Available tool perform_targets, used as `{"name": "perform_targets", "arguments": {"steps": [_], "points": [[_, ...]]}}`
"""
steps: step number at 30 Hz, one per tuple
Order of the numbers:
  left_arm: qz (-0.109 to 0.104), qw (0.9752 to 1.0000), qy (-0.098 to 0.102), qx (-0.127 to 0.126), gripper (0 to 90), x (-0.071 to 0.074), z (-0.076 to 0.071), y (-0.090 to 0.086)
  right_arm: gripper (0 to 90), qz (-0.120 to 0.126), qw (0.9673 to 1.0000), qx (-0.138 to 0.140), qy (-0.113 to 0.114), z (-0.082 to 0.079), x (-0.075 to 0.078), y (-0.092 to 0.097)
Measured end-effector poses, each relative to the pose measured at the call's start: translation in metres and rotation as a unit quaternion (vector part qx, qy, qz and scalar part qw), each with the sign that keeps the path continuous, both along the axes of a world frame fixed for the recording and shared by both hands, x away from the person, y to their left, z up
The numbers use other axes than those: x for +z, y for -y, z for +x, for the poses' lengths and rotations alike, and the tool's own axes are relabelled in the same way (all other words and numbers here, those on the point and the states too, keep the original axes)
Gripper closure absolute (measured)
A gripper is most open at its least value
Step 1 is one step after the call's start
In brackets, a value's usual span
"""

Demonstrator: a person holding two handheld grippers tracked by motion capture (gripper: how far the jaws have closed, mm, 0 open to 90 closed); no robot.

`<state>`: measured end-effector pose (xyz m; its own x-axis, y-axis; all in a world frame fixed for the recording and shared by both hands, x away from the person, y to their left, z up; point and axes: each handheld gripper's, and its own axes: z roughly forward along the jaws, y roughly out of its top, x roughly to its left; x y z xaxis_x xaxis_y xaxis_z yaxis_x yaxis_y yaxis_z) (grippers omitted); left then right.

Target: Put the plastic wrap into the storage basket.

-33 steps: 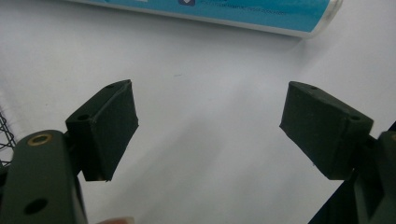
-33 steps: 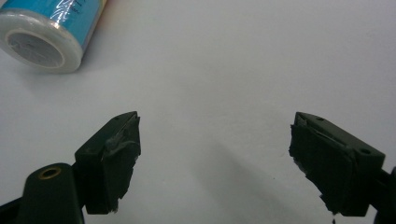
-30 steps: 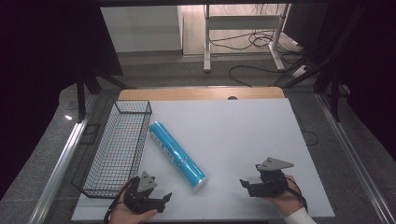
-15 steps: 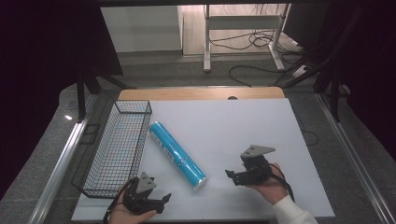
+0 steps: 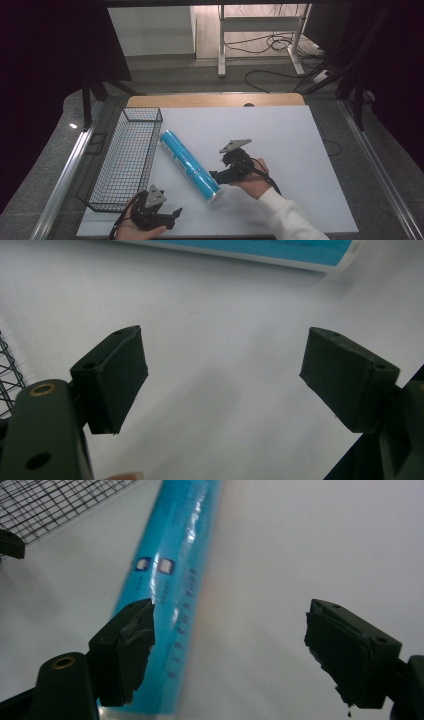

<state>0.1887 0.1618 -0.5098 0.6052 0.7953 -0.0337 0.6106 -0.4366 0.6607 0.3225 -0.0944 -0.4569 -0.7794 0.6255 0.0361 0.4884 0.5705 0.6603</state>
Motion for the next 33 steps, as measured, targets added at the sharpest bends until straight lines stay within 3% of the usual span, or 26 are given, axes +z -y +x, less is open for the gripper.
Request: {"name": "perform_targets", "arguments": {"steps": [8, 12, 13, 20, 33], "points": [[0.0, 1.0, 0.002, 0.001, 18.2, 0.0, 0.0, -0.001, 21.2, -0.027, 0.999, 0.03, -0.02, 0.006, -0.01, -0.048], [0.0, 1.0, 0.001, 0.001, 18.2, 0.0, -0.001, -0.001, 21.1, -0.034, 0.9985, 0.036, -0.025, 0.011, -0.011, -0.062], [0.0, 1.0, 0.002, 0.001, 18.2, 0.0, -0.001, -0.002, 21.1, -0.047, 0.9979, 0.035, -0.028, 0.015, -0.012, -0.071], [0.0, 1.0, 0.002, 0.001, 18.3, 0.0, -0.001, -0.003, 20.4, -0.068, 0.9961, 0.033, -0.045, 0.024, -0.02, -0.089], [-0.002, 1.0, 0.005, -0.003, 18.2, 0.0, -0.003, -0.003, 18.9, -0.102, 0.9916, 0.015, -0.079, 0.057, -0.036, -0.125]]}}
